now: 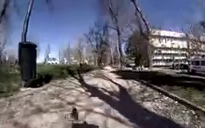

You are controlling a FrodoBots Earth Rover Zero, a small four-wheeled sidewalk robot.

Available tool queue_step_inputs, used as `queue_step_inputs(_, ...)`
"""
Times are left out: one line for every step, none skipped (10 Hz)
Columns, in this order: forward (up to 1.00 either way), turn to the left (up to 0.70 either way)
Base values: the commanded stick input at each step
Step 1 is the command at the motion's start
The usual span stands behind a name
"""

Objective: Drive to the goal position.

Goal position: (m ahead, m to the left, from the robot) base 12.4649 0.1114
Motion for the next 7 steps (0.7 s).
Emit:
queue_step_inputs(0.98,0.00)
queue_step_inputs(0.98,0.00)
queue_step_inputs(0.98,0.00)
queue_step_inputs(0.98,0.00)
queue_step_inputs(0.98,0.00)
queue_step_inputs(0.98,-0.02)
queue_step_inputs(0.98,-0.08)
